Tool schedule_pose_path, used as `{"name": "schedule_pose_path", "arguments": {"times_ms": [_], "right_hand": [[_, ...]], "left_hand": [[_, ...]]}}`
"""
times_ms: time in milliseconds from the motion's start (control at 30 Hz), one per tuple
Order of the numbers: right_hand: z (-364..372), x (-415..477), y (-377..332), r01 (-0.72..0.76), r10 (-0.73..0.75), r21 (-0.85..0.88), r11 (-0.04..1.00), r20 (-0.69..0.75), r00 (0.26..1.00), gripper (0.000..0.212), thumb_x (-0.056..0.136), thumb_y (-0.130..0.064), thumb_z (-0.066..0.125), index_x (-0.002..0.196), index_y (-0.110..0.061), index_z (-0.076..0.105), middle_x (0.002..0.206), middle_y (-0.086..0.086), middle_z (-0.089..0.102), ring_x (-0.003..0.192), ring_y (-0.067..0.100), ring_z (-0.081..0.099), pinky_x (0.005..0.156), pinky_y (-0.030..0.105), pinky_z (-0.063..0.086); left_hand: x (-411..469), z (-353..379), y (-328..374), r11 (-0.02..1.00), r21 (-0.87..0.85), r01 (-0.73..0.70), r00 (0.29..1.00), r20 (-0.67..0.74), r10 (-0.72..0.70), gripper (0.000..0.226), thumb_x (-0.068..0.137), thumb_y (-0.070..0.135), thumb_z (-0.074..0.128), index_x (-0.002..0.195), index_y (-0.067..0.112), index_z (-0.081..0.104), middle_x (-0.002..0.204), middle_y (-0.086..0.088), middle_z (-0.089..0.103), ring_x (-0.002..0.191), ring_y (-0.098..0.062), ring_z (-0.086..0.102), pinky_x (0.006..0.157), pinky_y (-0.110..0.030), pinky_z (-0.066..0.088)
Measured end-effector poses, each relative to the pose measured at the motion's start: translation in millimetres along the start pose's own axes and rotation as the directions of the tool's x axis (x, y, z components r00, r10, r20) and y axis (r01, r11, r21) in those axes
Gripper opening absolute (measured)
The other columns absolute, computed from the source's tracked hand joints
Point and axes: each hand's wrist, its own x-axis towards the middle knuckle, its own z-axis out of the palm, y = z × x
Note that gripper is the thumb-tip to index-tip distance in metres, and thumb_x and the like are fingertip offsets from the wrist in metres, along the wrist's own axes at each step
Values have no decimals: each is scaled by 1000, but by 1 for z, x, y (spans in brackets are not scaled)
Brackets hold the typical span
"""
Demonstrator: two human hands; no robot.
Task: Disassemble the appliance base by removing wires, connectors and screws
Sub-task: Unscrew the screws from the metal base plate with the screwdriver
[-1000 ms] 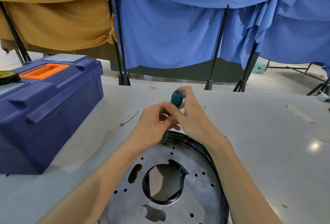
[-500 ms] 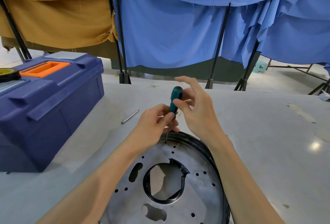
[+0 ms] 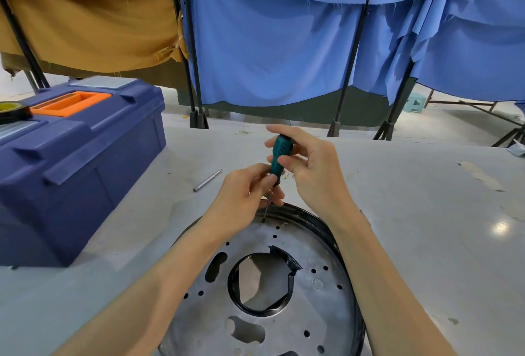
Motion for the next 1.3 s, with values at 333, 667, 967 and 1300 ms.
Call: {"name": "schedule_pose_path", "arguments": {"times_ms": [333, 667, 967, 1300], "right_hand": [[3, 0, 1, 44, -48, -60, 997, -73, 996, 51, 86, 5, 64, 129, -23, 62, 103, -1, 65, 84, 7, 59, 86, 17, 51], [6, 0, -1, 23, -26, -42, 999, -62, 998, 38, 83, -13, 73, 118, -27, 67, 104, 0, 58, 88, 7, 57, 85, 19, 49], [6, -2, -2, 17, -17, 1, 1000, -6, 1000, 30, 88, -14, 68, 114, -28, 63, 107, -3, 61, 97, 12, 60, 91, 33, 53], [3, -1, -1, 4, -4, 47, 999, -11, 1000, 35, 91, 3, 58, 116, -21, 63, 107, -1, 66, 98, 13, 64, 89, 37, 56]], "left_hand": [[-1, 0, -1, 1000, -3, -2, 994, -112, 2, 9, 93, 25, 59, 92, 18, 56, 72, -5, 71, 66, -21, 71, 70, -40, 61], [0, 0, -2, 998, 66, 13, 989, -148, -3, 20, 85, 33, 68, 88, 17, 56, 73, 3, 70, 63, -16, 70, 67, -41, 60], [0, 1, -2, 993, 117, -24, 995, -97, 36, 7, 94, 26, 58, 97, 21, 59, 72, 3, 69, 68, -12, 69, 73, -42, 59], [-2, 0, -2, 991, 133, -30, 999, -22, 33, 11, 100, 19, 47, 105, 18, 57, 73, 5, 71, 74, -12, 69, 81, -45, 56]]}}
